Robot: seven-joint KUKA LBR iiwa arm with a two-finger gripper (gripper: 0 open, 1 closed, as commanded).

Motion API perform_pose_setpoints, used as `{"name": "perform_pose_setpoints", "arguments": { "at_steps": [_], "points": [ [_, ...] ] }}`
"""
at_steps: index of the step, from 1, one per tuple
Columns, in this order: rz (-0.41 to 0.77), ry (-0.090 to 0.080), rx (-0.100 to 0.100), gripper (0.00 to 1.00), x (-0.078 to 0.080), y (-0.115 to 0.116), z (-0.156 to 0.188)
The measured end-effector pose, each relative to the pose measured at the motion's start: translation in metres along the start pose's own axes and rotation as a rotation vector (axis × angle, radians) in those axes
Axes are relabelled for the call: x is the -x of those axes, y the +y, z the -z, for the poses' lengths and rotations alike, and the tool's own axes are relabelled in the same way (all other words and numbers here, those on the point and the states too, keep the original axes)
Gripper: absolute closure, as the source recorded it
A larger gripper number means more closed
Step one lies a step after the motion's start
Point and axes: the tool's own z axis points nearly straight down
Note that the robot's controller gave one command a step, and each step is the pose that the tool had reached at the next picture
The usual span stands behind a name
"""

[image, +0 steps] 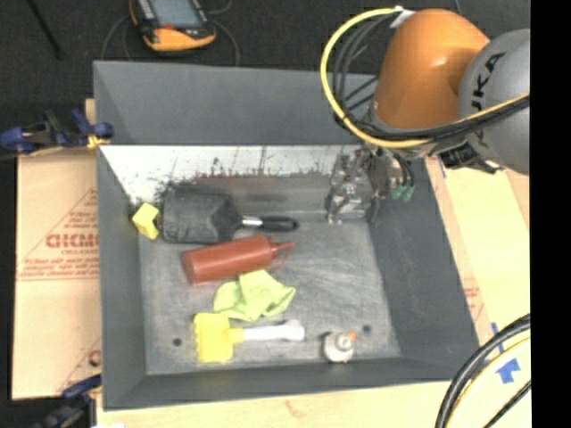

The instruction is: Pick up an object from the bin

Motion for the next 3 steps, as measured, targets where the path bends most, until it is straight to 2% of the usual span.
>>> {"name": "perform_pose_setpoints", "arguments": {
  "at_steps": [1, 2, 3],
  "points": [
    [-0.001, -0.010, 0.000, 1.00, 0.007, 0.000, -0.038],
    [-0.077, 0.000, 0.001, 1.00, -0.008, 0.000, -0.090],
    [-0.048, 0.010, -0.001, 1.00, -0.016, 0.010, -0.100]
  ]
}}
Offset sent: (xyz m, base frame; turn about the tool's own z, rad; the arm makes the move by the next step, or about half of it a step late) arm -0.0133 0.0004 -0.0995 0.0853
